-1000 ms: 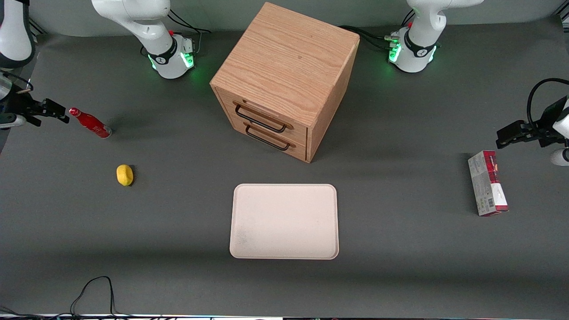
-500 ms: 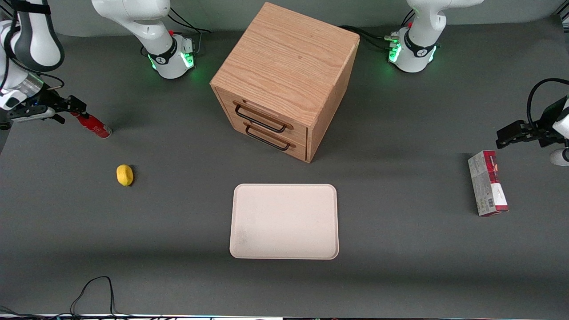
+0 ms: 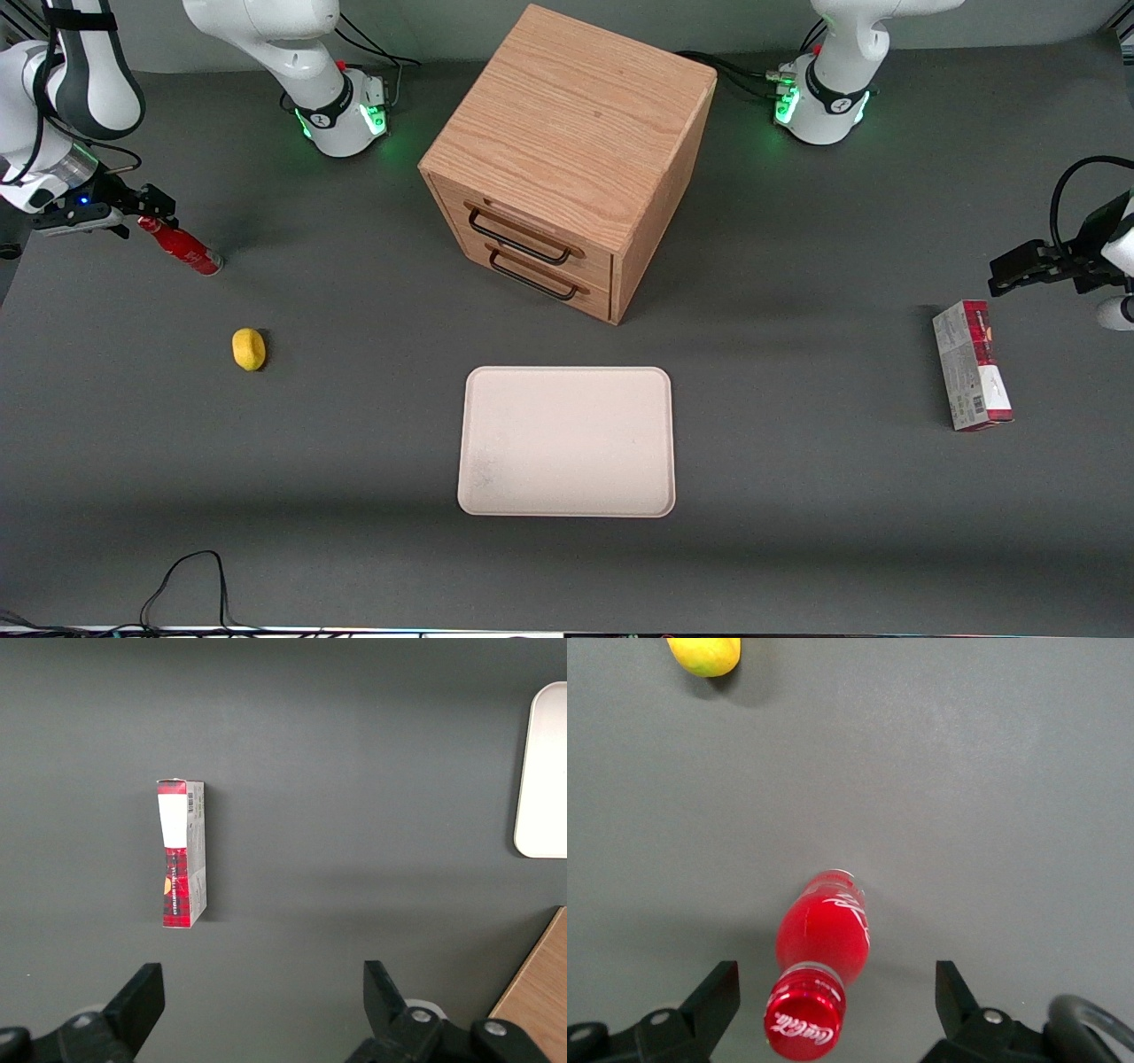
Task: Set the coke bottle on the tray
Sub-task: 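Close the right gripper on the bottle cap and lift the bottle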
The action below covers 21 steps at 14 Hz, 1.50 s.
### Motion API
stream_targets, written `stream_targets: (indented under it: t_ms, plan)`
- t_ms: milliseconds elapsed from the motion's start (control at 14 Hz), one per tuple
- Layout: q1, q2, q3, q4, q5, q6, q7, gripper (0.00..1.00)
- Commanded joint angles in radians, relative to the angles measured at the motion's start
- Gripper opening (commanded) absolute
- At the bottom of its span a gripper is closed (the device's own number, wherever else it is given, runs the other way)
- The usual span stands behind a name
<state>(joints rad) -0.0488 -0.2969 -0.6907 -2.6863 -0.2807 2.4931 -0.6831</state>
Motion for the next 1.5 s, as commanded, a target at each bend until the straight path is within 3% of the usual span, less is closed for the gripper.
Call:
stream_targets:
  t_ms: [0, 143, 214, 571, 714, 857, 1000, 1429]
  plan:
    - [-0.013, 0.008, -0.004, -0.010, -0.025, 0.020, -0.010, 0.76]
    - [-0.013, 0.010, -0.004, -0.009, -0.025, 0.020, -0.003, 0.33]
    - [-0.011, 0.010, -0.003, -0.009, -0.025, 0.020, 0.002, 0.03]
    - [-0.002, 0.015, 0.006, 0.005, -0.020, 0.000, 0.045, 0.00]
    - [0.001, 0.019, 0.032, 0.083, 0.009, -0.125, 0.107, 0.00]
    - [0.001, 0.057, 0.144, 0.195, 0.127, -0.209, 0.120, 0.00]
    - [0.001, 0.081, 0.196, 0.296, 0.213, -0.273, 0.132, 0.00]
    - [-0.005, 0.220, 0.462, 0.705, 0.227, -0.624, 0.420, 0.00]
